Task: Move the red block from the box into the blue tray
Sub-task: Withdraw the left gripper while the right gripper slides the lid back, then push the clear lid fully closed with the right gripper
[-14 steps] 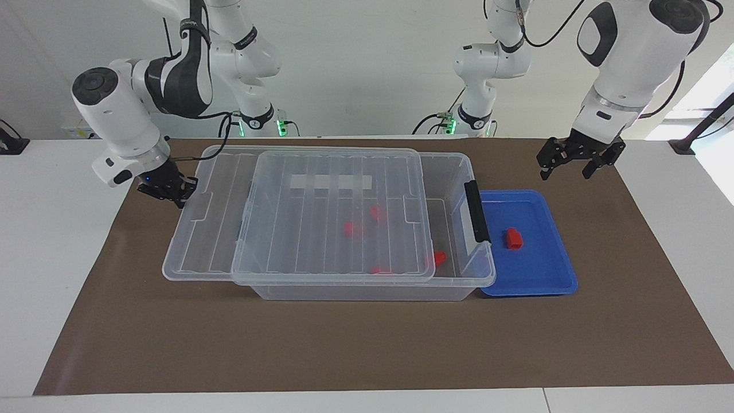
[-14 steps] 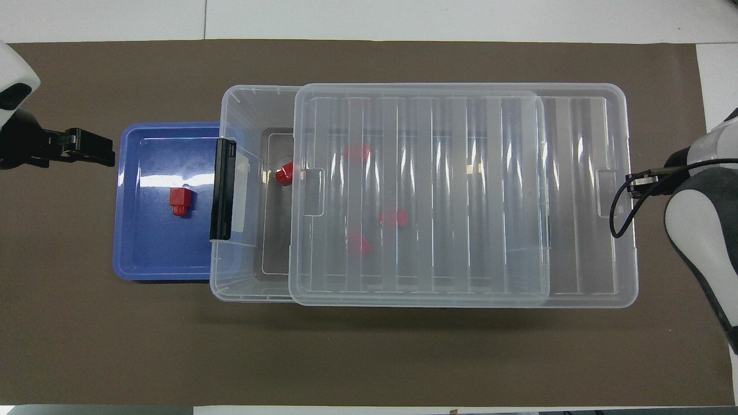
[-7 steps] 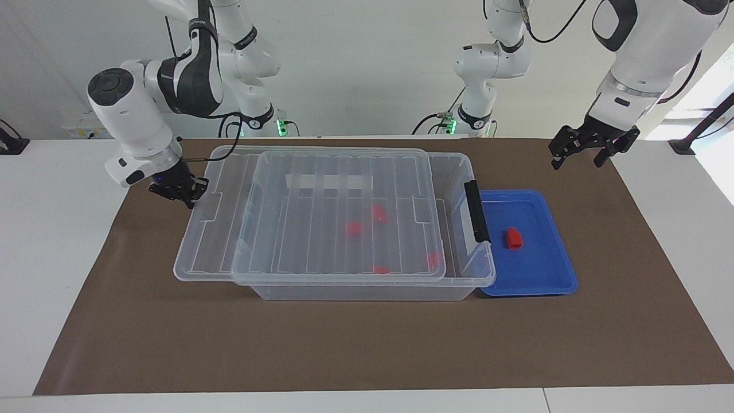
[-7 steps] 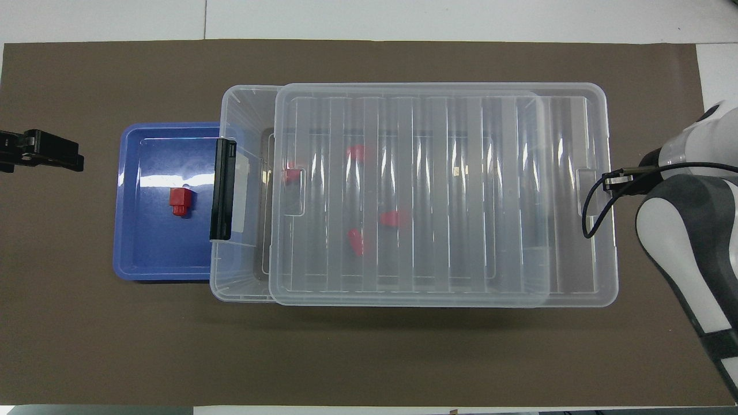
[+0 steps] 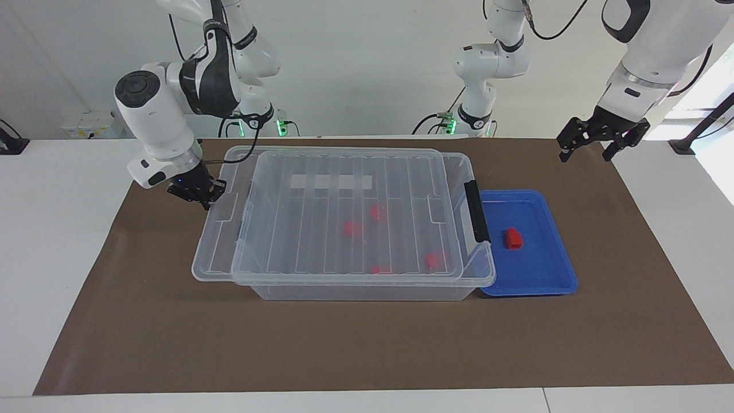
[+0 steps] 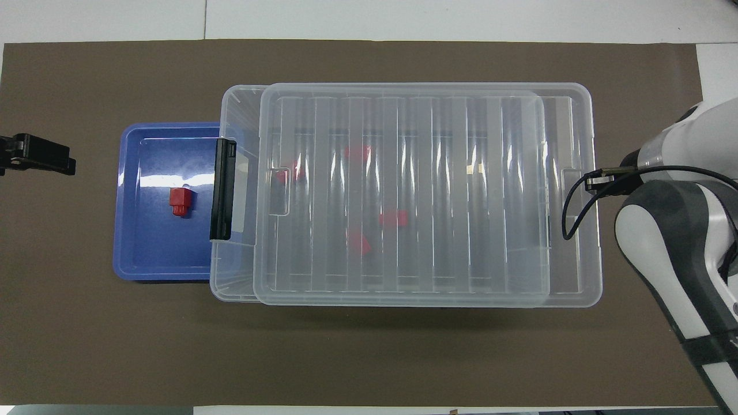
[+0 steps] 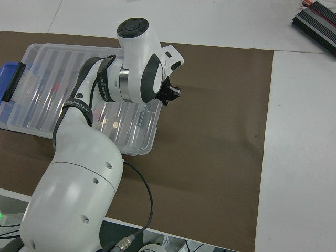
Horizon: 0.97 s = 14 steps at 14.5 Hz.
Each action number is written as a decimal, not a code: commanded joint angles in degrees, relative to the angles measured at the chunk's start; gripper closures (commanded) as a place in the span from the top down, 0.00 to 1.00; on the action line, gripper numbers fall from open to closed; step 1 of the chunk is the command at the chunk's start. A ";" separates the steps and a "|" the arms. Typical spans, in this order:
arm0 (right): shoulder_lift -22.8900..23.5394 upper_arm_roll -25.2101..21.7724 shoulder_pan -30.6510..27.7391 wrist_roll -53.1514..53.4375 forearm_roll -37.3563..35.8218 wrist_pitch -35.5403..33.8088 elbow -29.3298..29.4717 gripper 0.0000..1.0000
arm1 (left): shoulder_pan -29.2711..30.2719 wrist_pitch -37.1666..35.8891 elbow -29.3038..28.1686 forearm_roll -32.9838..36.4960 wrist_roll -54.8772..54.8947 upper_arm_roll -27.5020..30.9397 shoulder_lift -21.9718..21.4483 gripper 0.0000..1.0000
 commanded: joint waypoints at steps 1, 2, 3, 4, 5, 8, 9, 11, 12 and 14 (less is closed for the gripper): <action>-1.32 1.68 -0.37 2.24 0.41 1.71 -1.75 0.00 | 0.04 1.34 -3.75 -0.37 0.81 -0.18 -3.44 1.00; -1.32 1.95 -0.37 2.77 0.32 1.71 -1.75 0.00 | -0.05 1.70 -4.02 -0.72 0.90 -0.18 -3.53 1.00; -1.32 2.48 -0.37 3.47 0.41 1.89 -1.75 0.00 | -0.05 2.31 -4.37 -0.89 0.90 -0.18 -3.62 1.00; -1.32 3.00 -0.37 4.26 0.41 2.06 -1.75 0.00 | -0.05 2.84 -4.63 -0.90 1.07 -0.18 -3.79 1.00; -1.32 3.18 -0.37 4.87 0.41 2.07 -1.75 0.00 | -0.05 2.75 -4.64 -0.90 1.25 -0.18 -3.79 1.00; -1.32 3.80 -0.37 5.58 1.11 2.15 -1.75 0.00 | 0.39 2.93 -4.72 -0.98 1.25 -0.18 -3.88 1.00; -1.32 4.15 -0.37 6.45 1.55 2.15 -1.84 0.00 | 0.31 2.93 -4.64 -0.98 1.25 -0.18 -3.88 1.00; -1.32 4.32 -0.37 6.90 1.55 2.24 -1.84 0.00 | 0.22 3.37 -4.90 -1.25 1.42 -0.18 -3.88 1.00; -1.32 4.76 -0.37 7.25 1.55 2.15 -1.84 0.00 | 0.30 3.37 -4.81 -1.25 2.12 -0.18 -3.88 1.00; -1.15 5.03 -0.28 8.48 1.55 2.24 -2.01 0.00 | 0.30 3.46 -4.81 -1.33 3.09 -0.18 -3.88 1.00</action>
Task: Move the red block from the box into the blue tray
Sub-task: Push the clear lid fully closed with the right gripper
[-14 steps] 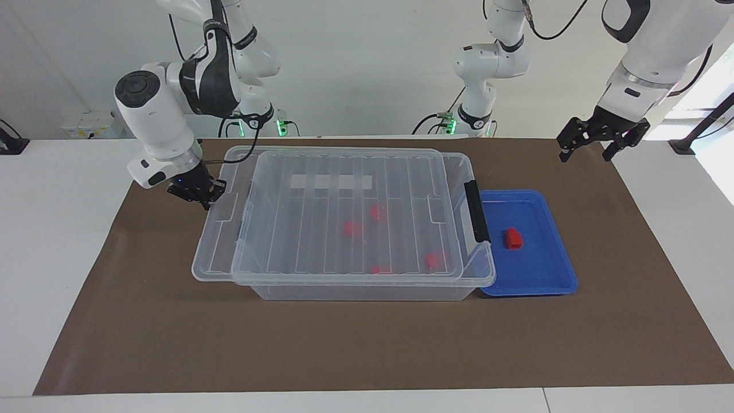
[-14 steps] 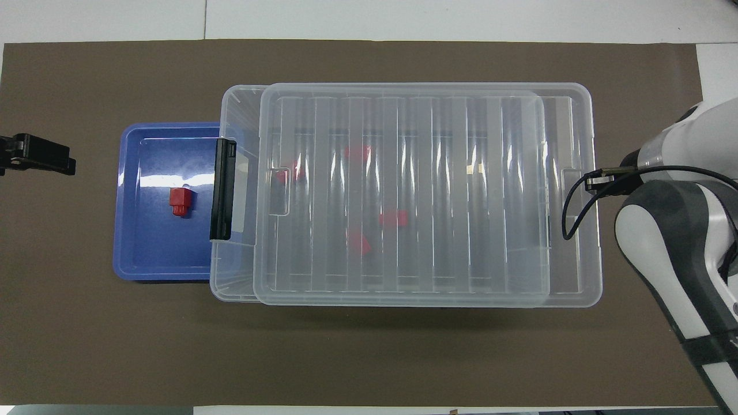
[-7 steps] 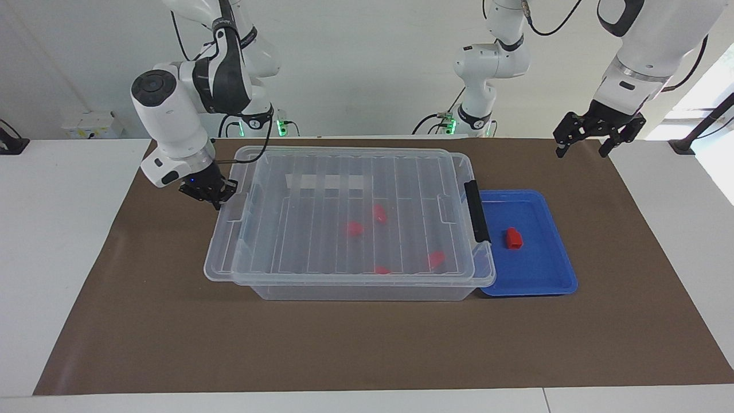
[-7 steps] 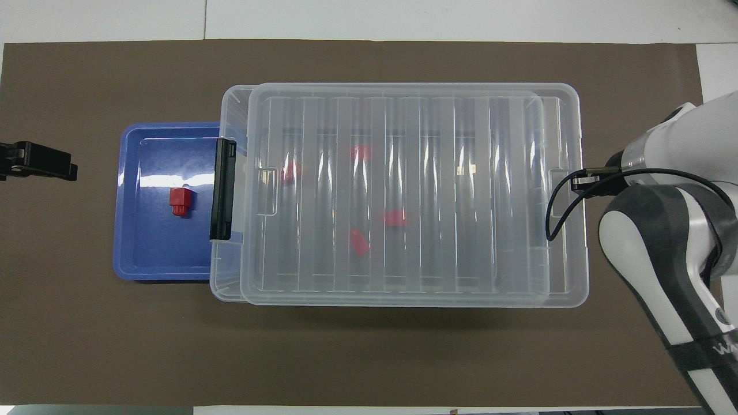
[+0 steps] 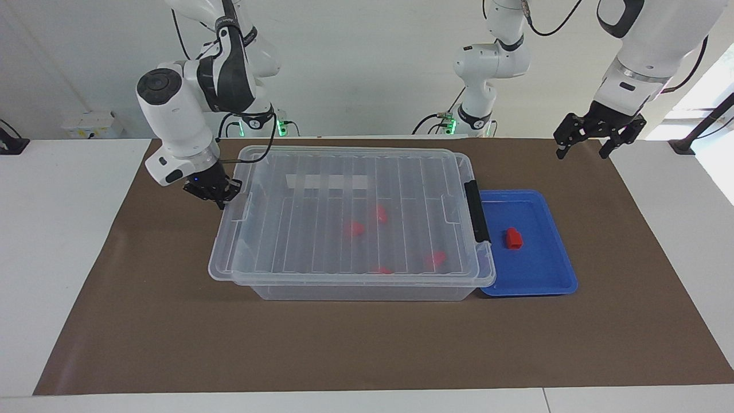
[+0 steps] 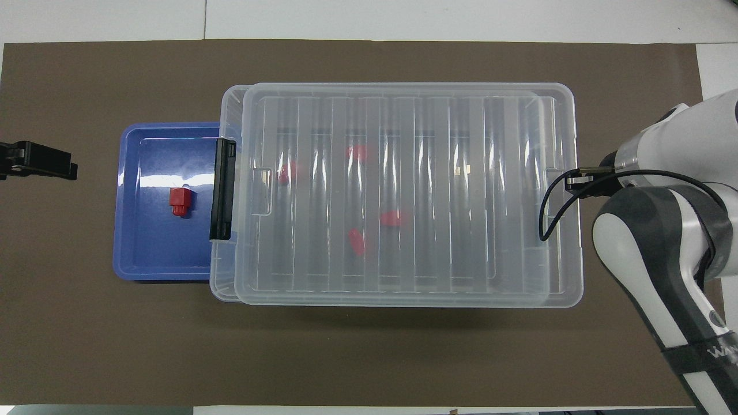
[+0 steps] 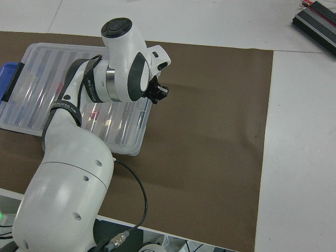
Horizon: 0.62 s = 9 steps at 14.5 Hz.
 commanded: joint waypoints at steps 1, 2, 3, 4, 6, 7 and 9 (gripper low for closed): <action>-0.97 1.15 -0.38 1.67 1.27 2.01 -1.98 0.00 | 0.34 1.61 -2.32 -0.91 1.88 0.04 -1.90 1.00; -0.97 1.15 -0.38 1.67 1.27 1.93 -2.07 0.00 | 0.25 1.44 -2.15 -0.82 1.53 0.04 -1.90 1.00; -0.97 1.15 -0.38 1.76 1.27 1.93 -2.07 0.00 | 0.08 1.44 -2.15 -0.82 1.26 0.04 -1.90 1.00; -0.97 1.15 -0.29 1.76 1.27 1.93 -2.07 0.00 | -0.01 1.00 -2.15 -0.82 1.26 0.04 -1.90 1.00; -0.97 1.23 -0.38 1.76 1.27 1.93 -2.16 0.00 | -0.01 0.73 -2.15 -0.82 1.35 0.04 -1.90 1.00; -1.05 1.41 -0.29 1.85 1.27 1.93 -2.24 0.00 | 0.08 0.73 -2.15 -0.82 1.35 0.04 -1.90 1.00; -1.05 1.41 -0.29 1.85 1.27 1.93 -2.25 0.00 | 0.16 0.73 -2.15 -0.82 1.35 0.04 -1.90 1.00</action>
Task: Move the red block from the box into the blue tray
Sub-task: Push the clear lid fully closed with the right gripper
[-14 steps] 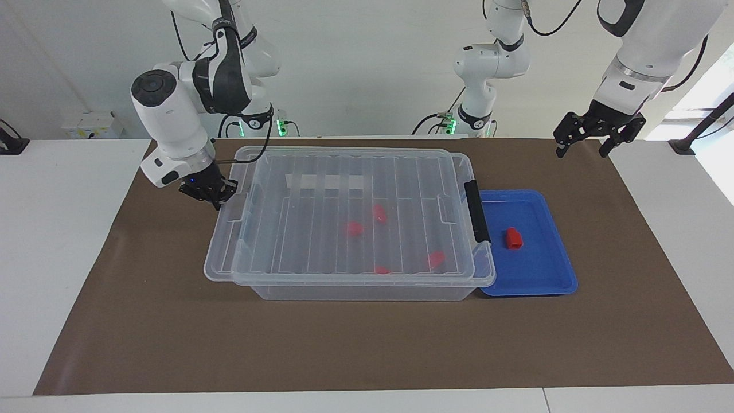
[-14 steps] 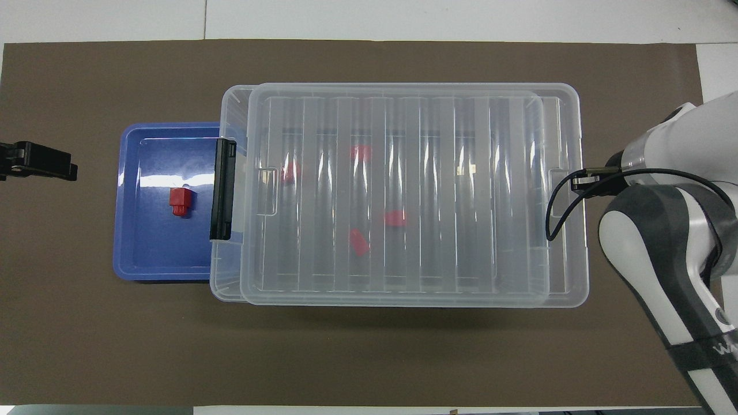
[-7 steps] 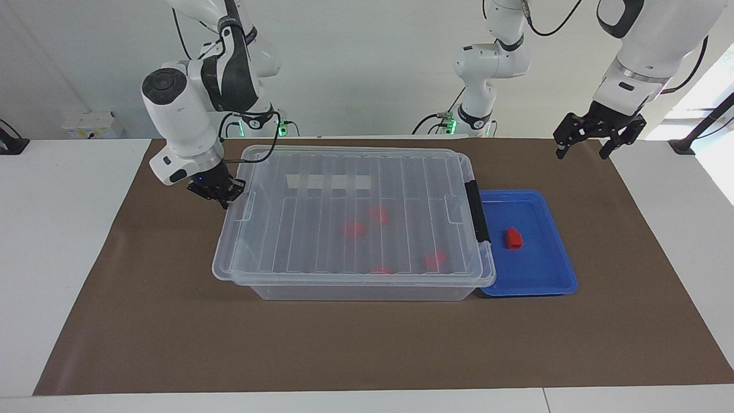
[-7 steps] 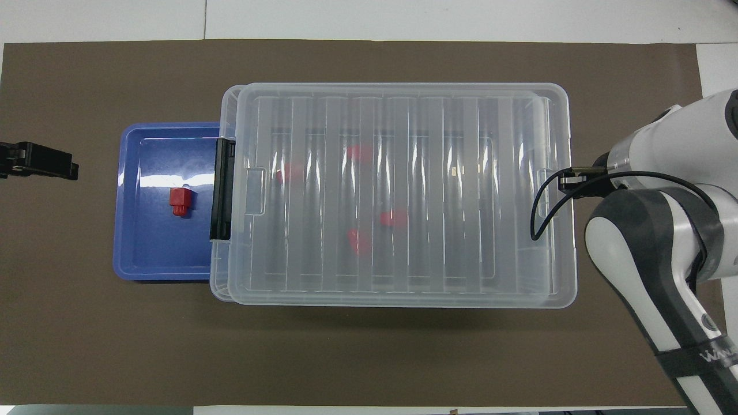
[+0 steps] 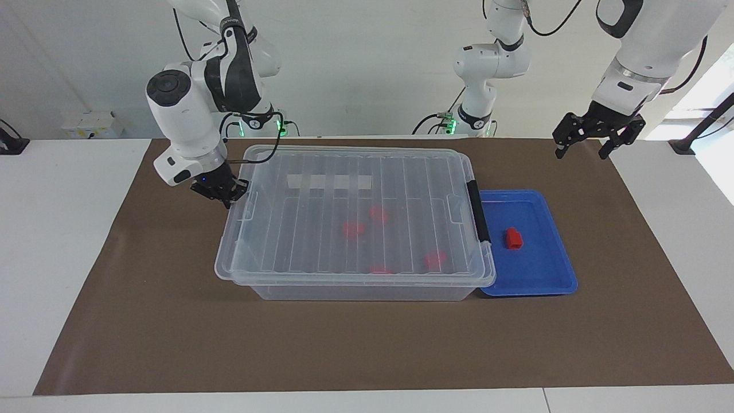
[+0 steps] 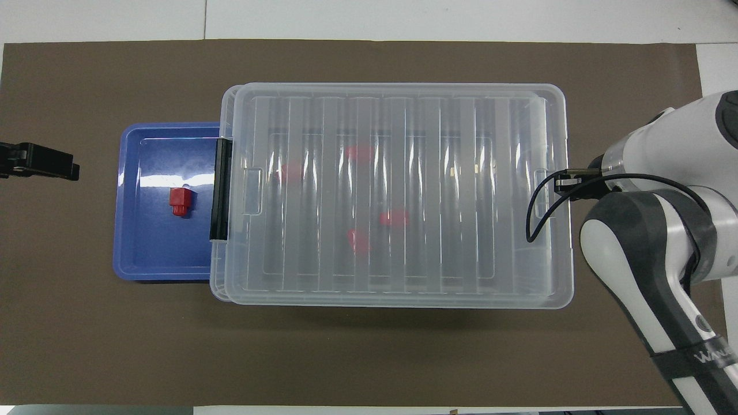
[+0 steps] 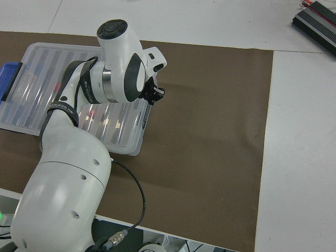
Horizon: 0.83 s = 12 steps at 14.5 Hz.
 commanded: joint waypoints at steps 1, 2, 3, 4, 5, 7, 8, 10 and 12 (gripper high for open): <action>-1.06 0.68 -0.30 1.00 1.17 2.00 -1.74 0.00 | 0.29 0.71 -2.15 -0.79 0.85 0.14 -1.86 1.00; -1.06 0.77 -0.30 1.00 1.17 2.00 -1.74 0.00 | 0.38 0.71 -2.06 -0.79 0.85 0.14 -1.86 1.00; -1.06 0.77 -0.30 1.00 1.17 2.00 -1.74 0.00 | 0.47 0.71 -2.15 -0.79 0.85 0.14 -1.86 1.00; -0.97 0.77 -0.30 1.00 1.17 2.00 -1.74 0.00 | 0.56 0.71 -2.15 -0.79 0.85 0.14 -1.86 1.00; -0.97 0.77 -0.30 1.00 1.17 2.00 -1.74 0.00 | 0.56 0.71 -2.06 -0.79 0.85 0.14 -1.86 1.00; -0.97 0.77 -0.30 1.00 1.17 2.00 -1.65 0.00 | 0.56 0.71 -2.15 -0.79 0.85 0.14 -1.86 1.00; -0.97 1.21 -0.30 1.00 1.17 2.00 -1.65 0.00 | 0.56 0.71 -2.06 -0.79 0.85 0.14 -1.86 1.00; -0.97 1.21 -0.30 1.09 1.17 2.00 -1.74 0.00 | 0.56 0.71 -2.15 -0.79 0.85 0.14 -1.86 1.00; -0.71 1.39 -0.30 0.30 1.17 1.66 -1.13 0.00 | 0.56 0.62 -2.15 -0.79 0.85 0.14 -1.86 1.00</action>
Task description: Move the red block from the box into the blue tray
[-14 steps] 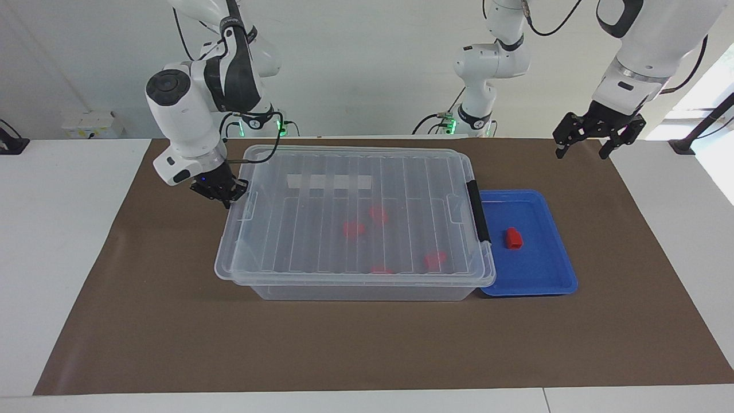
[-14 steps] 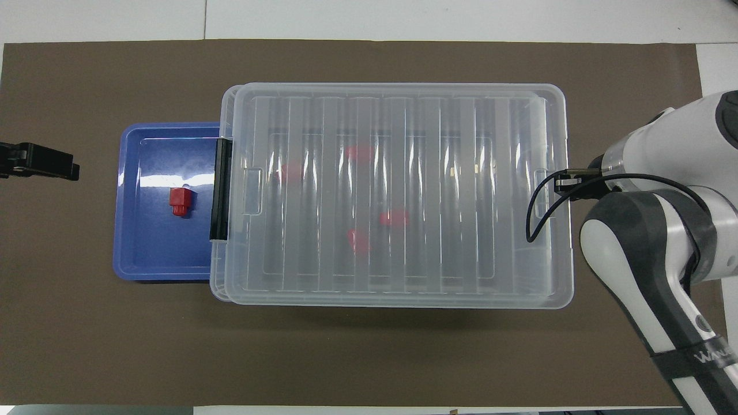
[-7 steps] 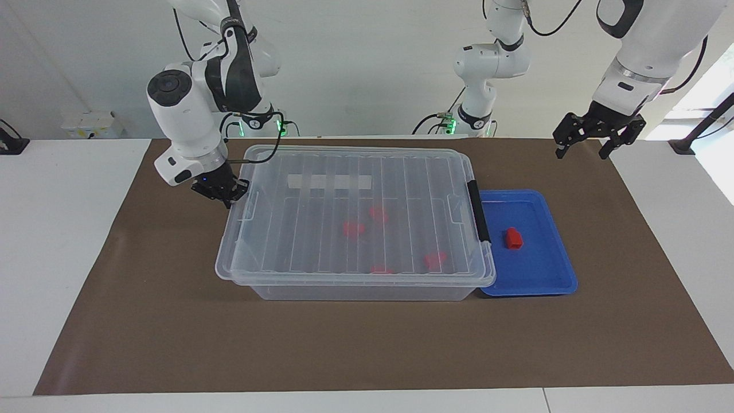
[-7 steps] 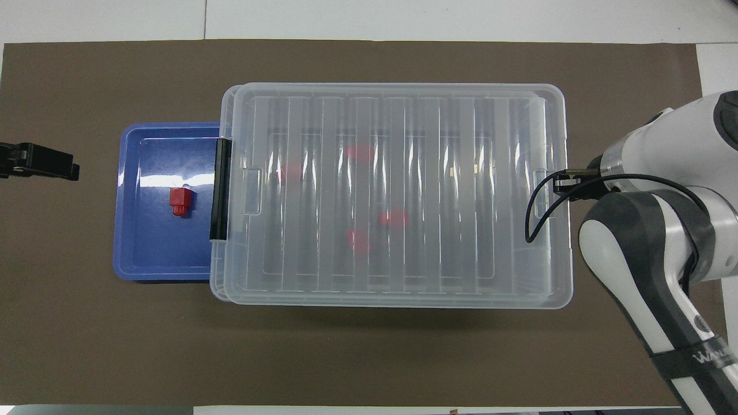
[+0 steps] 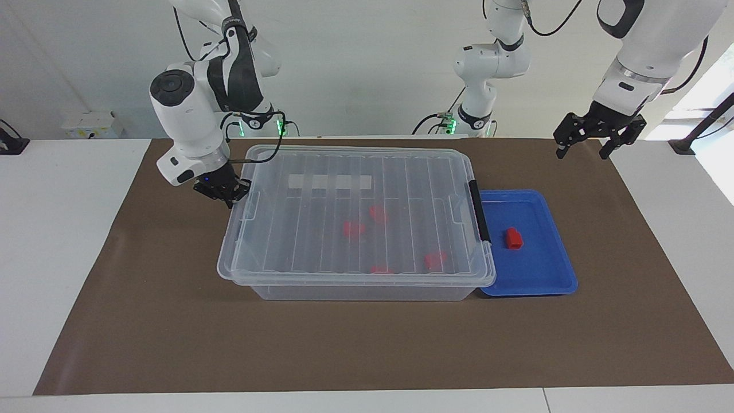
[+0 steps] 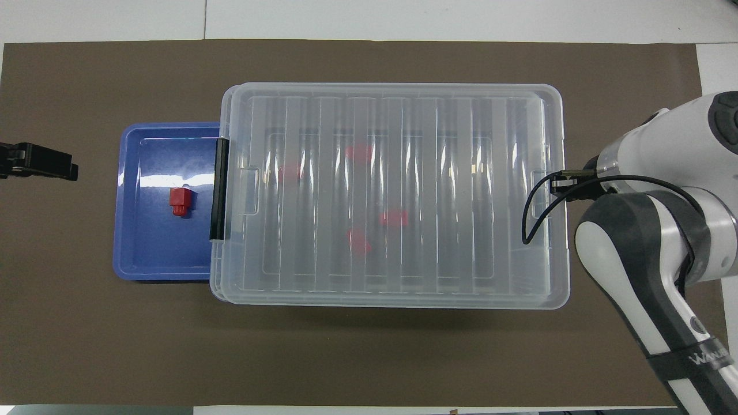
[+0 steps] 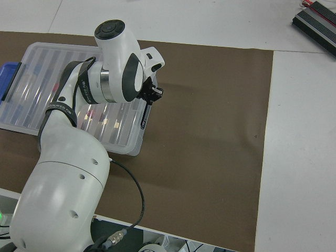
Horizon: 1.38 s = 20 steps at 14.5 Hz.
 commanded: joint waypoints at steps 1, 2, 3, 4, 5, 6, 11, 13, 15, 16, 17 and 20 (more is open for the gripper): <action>-0.53 0.74 -0.31 -0.40 1.17 0.89 -0.48 0.00 | 0.50 0.71 -2.01 -0.79 0.85 -0.01 -1.85 1.00; -0.44 0.65 -0.31 -1.54 1.17 0.19 -0.04 0.00 | 0.50 0.71 -2.01 -0.79 0.85 -0.01 -1.85 1.00; -0.36 0.47 -0.31 -2.77 1.17 -0.51 0.66 0.04 | 0.50 0.71 -2.01 -0.79 0.85 -0.01 -1.85 1.00; -0.18 0.21 -0.40 -4.26 1.08 -1.48 1.54 0.36 | 0.50 0.71 -2.01 -0.79 0.85 -0.01 -1.85 1.00; -0.27 -0.57 -0.40 -5.58 0.99 -2.44 2.24 0.76 | 0.50 0.71 -2.01 -0.79 0.85 -0.01 -1.85 1.00; -0.53 -1.89 -0.31 -7.51 0.99 -3.32 2.86 1.00 | 0.50 0.71 -2.01 -0.79 0.85 -0.01 -1.85 1.00; -1.14 -4.97 -0.40 -11.40 0.03 -13.24 9.44 1.00 | 0.50 0.71 -2.01 -0.79 0.85 -0.01 -1.85 1.00; -2.11 -6.28 -0.40 -11.57 -0.06 -16.59 11.99 1.00 | 0.50 0.71 -2.01 -0.79 0.85 -0.01 -1.85 1.00; -2.81 -8.31 -0.31 -11.75 0.11 -19.92 14.45 1.00 | 0.50 0.89 -2.09 -0.79 0.85 -0.01 -1.85 1.00; -2.82 -8.66 -0.22 -11.75 0.11 -21.94 16.03 1.00 | 0.50 0.89 -2.10 -0.79 0.85 -0.01 -1.85 1.00; -3.08 -9.54 0.56 -11.75 0.11 -23.18 17.18 1.00 | 0.50 1.06 -2.10 -0.79 0.85 -0.01 -1.85 1.00; -4.49 -12.27 1.98 -11.75 0.11 -26.87 19.64 1.00 | 0.58 1.33 -2.10 -0.79 0.85 -0.01 -1.85 1.00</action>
